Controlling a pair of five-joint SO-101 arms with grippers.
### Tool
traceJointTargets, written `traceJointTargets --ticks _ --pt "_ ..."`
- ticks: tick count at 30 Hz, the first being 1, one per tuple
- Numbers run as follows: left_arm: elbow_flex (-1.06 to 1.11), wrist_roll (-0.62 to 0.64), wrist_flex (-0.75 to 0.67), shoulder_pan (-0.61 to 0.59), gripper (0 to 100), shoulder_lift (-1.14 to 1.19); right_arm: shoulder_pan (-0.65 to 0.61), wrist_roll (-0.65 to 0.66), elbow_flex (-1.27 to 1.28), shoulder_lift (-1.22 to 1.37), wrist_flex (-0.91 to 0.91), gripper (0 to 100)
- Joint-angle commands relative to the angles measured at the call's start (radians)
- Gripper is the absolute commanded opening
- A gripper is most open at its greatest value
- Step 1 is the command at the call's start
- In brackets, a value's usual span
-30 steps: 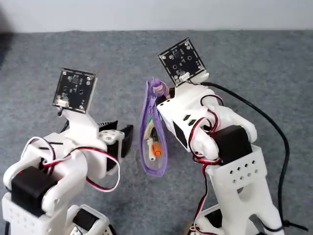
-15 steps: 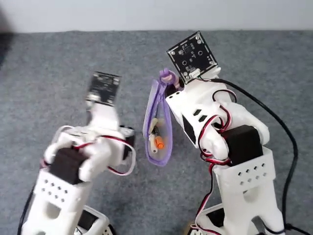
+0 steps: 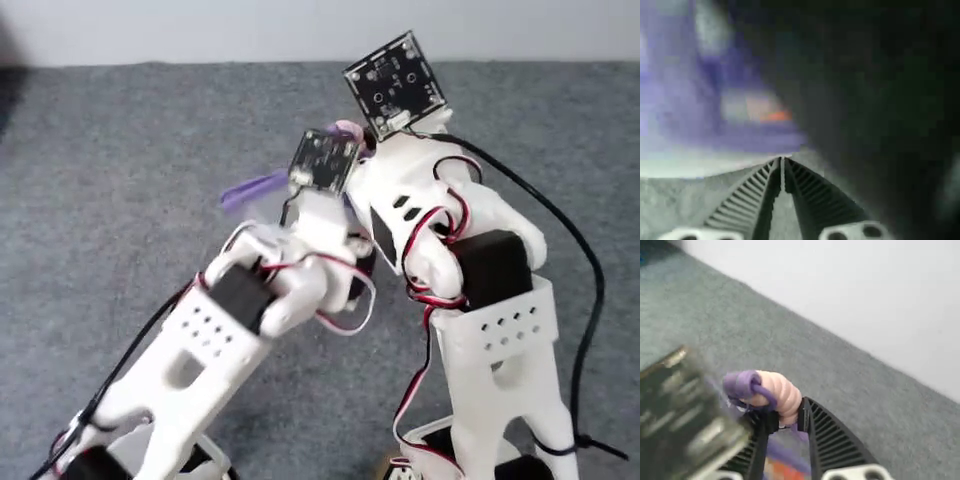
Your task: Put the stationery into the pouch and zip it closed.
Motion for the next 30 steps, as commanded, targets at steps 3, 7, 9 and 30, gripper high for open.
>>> traceJointTargets --ticks 3,7,9,30 --pt "-0.157 0.017 0.129 -0.075 1 0.063 -0.027 -0.034 -0.078 -0.015 0.107 0.7" --pt "-0.171 -0.005 0.241 -0.077 1 -0.009 -0.027 -0.103 -0.071 -0.015 0.15 0.7" --pt "-0.168 -0.028 0.282 -0.075 1 -0.069 -0.025 -0.127 -0.071 -0.002 0.15 0.7" --pt "-0.166 -0.244 0.508 -0.1 2 -0.385 -0.042 -0.15 -0.075 0.036 0.17 0.7"
